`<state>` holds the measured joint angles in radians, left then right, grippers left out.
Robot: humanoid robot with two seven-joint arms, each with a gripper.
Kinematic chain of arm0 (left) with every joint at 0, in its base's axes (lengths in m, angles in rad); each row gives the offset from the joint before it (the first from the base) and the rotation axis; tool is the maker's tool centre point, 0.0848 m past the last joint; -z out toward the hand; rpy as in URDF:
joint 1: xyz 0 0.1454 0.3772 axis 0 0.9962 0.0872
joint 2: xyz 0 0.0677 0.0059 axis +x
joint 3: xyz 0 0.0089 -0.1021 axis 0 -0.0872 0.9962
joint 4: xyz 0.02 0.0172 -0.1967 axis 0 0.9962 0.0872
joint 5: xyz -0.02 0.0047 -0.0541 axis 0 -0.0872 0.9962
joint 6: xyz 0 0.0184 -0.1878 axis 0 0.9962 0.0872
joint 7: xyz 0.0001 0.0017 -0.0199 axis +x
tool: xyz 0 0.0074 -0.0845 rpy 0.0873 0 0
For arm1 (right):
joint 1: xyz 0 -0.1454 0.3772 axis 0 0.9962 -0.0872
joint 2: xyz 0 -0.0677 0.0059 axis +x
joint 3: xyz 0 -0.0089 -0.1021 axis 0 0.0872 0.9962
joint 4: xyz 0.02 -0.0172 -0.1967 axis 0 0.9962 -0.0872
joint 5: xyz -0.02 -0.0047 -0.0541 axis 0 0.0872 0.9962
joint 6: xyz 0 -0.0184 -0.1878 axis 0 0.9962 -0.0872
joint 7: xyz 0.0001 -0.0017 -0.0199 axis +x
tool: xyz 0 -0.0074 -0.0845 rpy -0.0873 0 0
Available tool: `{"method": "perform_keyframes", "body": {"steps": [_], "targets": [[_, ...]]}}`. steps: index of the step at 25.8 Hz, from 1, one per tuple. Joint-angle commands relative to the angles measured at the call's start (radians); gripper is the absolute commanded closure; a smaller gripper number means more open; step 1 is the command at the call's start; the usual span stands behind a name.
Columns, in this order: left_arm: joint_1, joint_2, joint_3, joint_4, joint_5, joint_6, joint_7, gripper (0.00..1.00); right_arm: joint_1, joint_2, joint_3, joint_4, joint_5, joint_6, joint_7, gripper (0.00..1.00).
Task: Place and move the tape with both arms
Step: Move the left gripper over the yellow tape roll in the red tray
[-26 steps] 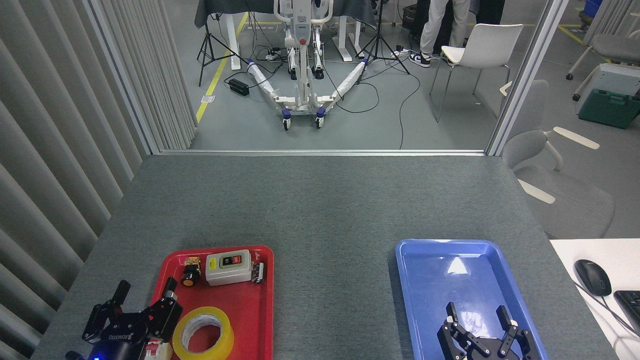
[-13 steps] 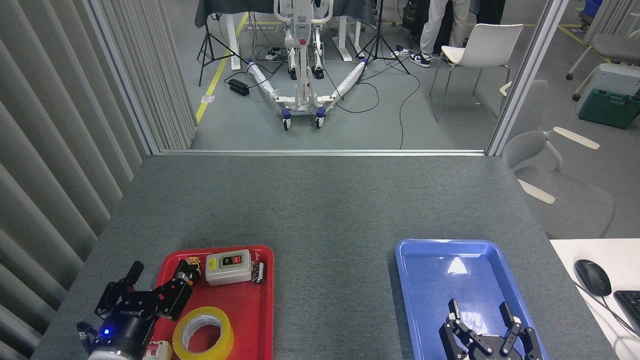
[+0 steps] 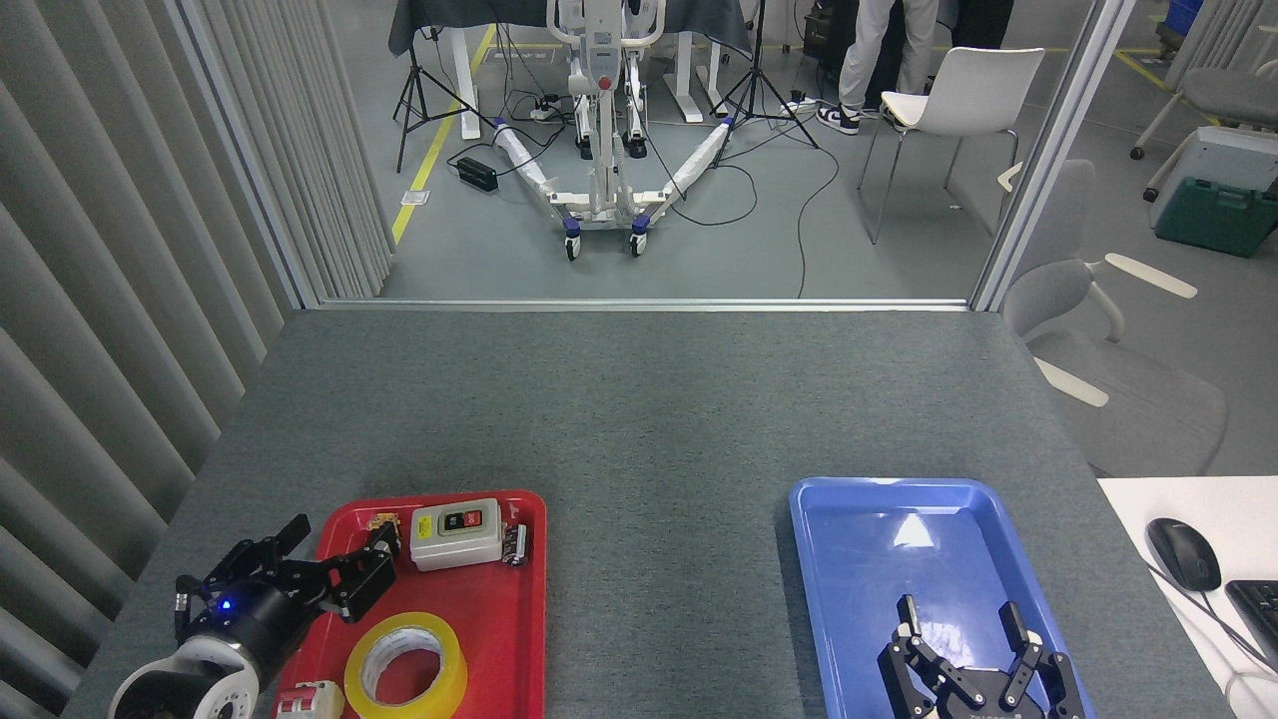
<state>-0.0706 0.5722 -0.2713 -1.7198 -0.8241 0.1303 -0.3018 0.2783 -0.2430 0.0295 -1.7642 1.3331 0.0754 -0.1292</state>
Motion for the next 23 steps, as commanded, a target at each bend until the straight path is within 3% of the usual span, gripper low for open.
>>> {"method": "perform_keyframes", "body": {"steps": [1, 8, 11, 23], "targets": [[-0.044, 0.034, -0.032, 0.0, 0.003, -0.051, -0.115, 0.0, -0.001, -0.001, -0.002, 0.0, 0.001, 0.001, 0.013, 0.0], [-0.092, 0.08, -0.065, 0.003, 0.003, -0.075, -0.364, 0.0, -0.001, -0.002, -0.002, 0.0, 0.001, 0.003, 0.013, 0.0], [-0.13, 0.138, -0.097, 0.003, 0.003, -0.075, -0.373, 0.0, -0.001, -0.002, -0.002, 0.0, 0.001, 0.003, 0.013, 0.0], [-0.25, 0.19, -0.2, 0.011, 0.005, -0.127, -0.415, 0.0, -0.004, -0.004, -0.031, 0.009, -0.002, 0.001, 0.01, 0.0]]}}
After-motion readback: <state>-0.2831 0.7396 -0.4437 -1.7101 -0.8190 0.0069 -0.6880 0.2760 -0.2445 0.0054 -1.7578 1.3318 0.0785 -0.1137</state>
